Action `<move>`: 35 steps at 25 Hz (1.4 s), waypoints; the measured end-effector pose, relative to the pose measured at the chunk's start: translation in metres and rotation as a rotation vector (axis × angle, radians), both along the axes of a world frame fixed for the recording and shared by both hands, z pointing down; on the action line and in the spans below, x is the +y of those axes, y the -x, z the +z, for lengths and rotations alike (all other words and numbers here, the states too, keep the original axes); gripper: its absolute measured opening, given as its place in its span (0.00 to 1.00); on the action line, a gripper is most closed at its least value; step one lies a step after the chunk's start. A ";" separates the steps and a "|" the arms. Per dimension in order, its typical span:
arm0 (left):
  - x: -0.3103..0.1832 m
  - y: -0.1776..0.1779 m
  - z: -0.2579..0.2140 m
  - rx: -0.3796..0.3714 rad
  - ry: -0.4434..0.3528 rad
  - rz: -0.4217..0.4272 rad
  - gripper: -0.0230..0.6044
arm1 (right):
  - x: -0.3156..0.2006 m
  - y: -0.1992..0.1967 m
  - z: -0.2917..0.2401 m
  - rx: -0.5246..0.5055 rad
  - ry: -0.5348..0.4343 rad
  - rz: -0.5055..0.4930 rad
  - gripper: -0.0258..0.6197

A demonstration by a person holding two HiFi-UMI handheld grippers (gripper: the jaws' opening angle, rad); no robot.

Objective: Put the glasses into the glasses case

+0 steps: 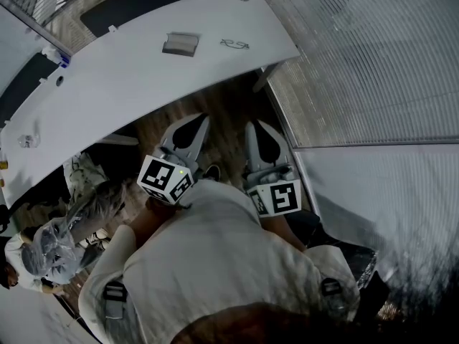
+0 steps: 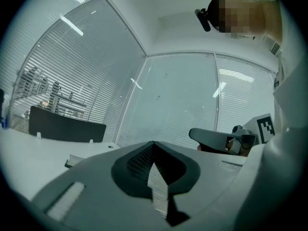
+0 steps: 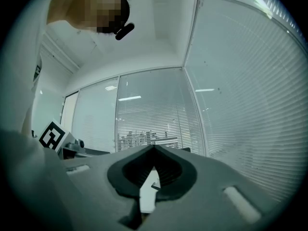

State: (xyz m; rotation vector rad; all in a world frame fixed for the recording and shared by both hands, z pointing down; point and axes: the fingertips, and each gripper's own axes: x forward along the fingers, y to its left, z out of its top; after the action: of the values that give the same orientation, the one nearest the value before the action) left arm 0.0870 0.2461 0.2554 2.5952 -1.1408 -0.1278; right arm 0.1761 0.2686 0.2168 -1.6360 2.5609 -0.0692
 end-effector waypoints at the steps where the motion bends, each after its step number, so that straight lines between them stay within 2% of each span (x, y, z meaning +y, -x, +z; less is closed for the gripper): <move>1: -0.005 0.002 0.000 0.005 0.001 -0.004 0.04 | -0.005 0.002 0.001 0.001 0.004 0.000 0.04; 8: -0.057 0.020 0.005 0.027 0.002 -0.010 0.04 | -0.058 0.018 0.010 0.018 0.026 -0.001 0.04; 16: -0.147 0.052 0.016 0.056 0.035 0.000 0.04 | -0.151 0.059 0.015 0.055 0.057 -0.016 0.04; 26: -0.238 0.105 0.013 0.068 0.030 0.006 0.04 | -0.254 0.113 0.003 0.089 0.023 -0.008 0.04; 35: -0.284 0.107 0.011 0.062 0.039 0.005 0.04 | -0.295 0.114 0.012 0.111 0.061 -0.006 0.04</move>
State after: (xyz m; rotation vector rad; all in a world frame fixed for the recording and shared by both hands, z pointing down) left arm -0.0201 -0.0380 0.2667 2.5416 -1.1037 -0.1817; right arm 0.0618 -0.0261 0.2288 -1.6994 2.6707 -0.0598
